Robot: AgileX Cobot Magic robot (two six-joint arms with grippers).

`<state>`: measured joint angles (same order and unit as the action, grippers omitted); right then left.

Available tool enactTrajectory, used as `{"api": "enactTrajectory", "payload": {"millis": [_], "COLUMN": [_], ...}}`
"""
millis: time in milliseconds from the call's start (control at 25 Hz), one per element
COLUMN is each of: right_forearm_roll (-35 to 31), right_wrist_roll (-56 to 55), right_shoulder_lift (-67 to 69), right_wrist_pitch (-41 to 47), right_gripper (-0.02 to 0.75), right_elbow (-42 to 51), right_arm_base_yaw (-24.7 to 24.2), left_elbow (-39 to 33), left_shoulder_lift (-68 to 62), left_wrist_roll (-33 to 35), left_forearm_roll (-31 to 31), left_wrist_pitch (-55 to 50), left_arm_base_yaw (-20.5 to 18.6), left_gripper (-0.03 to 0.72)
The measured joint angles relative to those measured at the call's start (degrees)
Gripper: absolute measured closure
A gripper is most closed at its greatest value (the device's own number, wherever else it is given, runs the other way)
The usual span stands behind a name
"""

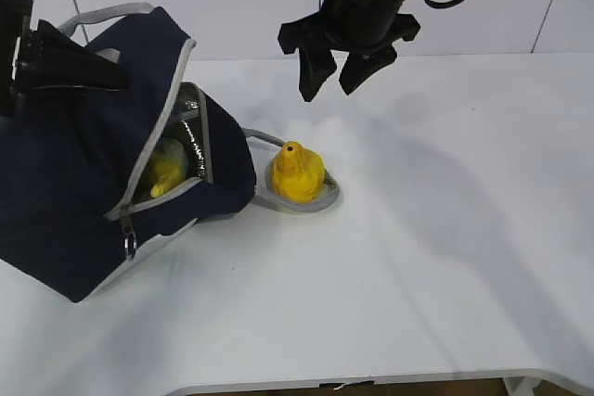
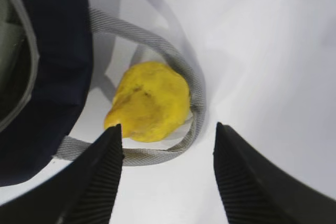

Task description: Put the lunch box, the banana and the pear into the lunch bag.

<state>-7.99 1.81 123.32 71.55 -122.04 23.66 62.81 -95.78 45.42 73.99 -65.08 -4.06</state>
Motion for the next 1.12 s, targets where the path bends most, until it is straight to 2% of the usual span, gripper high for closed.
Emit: {"api": "enactTrajectory", "payload": {"millis": [280, 520, 800, 1120], "right_forearm_roll": [-2.4, -2.7, 0.0, 4.1], "right_wrist_roll": [3.7, 6.5, 6.3, 5.5], "right_shoulder_lift": [0.0, 0.1, 2.3, 3.6], "right_wrist_pitch": [-0.1, -0.1, -0.2, -0.2], "right_gripper": [0.286, 0.286, 0.25, 0.241], "right_elbow": [1.4, 1.4, 1.4, 1.4], "right_arm_base_yaw": [0.0, 2.6, 5.7, 6.0], "left_elbow": [0.0, 0.0, 0.0, 0.1], "left_shoulder_lift": [0.0, 0.0, 0.0, 0.0], "left_wrist_roll": [-0.1, -0.1, -0.1, -0.1], "left_forearm_roll": [-2.7, -7.3, -10.4, -11.3], "left_wrist_pitch": [0.0, 0.0, 0.0, 0.0], "left_arm_base_yaw": [0.0, 0.0, 0.0, 0.0], "left_gripper": [0.697, 0.697, 0.697, 0.697]}}
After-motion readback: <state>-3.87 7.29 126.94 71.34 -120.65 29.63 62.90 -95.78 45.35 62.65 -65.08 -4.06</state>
